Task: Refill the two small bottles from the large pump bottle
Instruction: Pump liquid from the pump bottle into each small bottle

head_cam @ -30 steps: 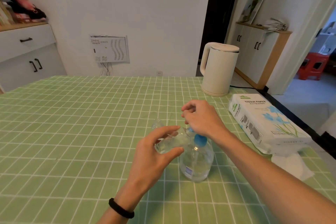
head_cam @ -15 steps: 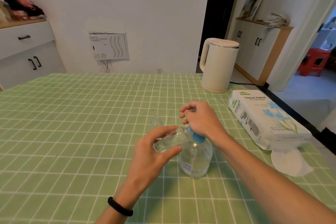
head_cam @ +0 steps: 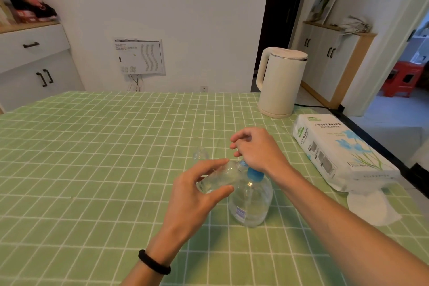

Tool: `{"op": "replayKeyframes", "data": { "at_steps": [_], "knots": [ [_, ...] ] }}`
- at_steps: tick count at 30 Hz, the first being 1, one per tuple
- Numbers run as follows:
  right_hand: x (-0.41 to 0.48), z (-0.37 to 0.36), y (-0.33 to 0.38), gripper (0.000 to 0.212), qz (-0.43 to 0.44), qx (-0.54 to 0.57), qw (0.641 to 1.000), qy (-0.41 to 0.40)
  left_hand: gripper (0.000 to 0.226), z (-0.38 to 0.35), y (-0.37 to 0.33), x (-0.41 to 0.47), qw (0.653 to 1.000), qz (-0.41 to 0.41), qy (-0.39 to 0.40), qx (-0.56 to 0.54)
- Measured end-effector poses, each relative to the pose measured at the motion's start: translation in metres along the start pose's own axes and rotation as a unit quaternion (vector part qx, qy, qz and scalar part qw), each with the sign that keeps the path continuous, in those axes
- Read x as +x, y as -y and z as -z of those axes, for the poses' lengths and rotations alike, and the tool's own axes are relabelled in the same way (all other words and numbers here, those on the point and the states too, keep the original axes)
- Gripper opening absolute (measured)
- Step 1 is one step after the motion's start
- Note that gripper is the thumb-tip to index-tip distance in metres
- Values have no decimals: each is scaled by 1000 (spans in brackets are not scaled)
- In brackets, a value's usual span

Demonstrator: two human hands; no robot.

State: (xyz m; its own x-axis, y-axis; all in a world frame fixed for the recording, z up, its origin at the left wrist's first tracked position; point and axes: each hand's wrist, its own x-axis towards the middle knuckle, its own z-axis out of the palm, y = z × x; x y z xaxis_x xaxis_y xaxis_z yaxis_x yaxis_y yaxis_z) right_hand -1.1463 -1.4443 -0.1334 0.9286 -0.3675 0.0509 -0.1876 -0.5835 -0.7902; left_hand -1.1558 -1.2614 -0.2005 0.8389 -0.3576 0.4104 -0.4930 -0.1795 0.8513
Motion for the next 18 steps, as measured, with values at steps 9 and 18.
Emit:
{"op": "replayKeyframes", "data": {
  "at_steps": [9, 18],
  "knots": [
    [-6, -1, 0, 20, -2, 4, 1000, -7, 52, 1, 3, -2, 1000, 1, 8, -10],
    [-1, 5, 10, 16, 20, -18, 1000, -13, 55, -1, 0, 0, 997, 13, 1, -70]
  ]
}}
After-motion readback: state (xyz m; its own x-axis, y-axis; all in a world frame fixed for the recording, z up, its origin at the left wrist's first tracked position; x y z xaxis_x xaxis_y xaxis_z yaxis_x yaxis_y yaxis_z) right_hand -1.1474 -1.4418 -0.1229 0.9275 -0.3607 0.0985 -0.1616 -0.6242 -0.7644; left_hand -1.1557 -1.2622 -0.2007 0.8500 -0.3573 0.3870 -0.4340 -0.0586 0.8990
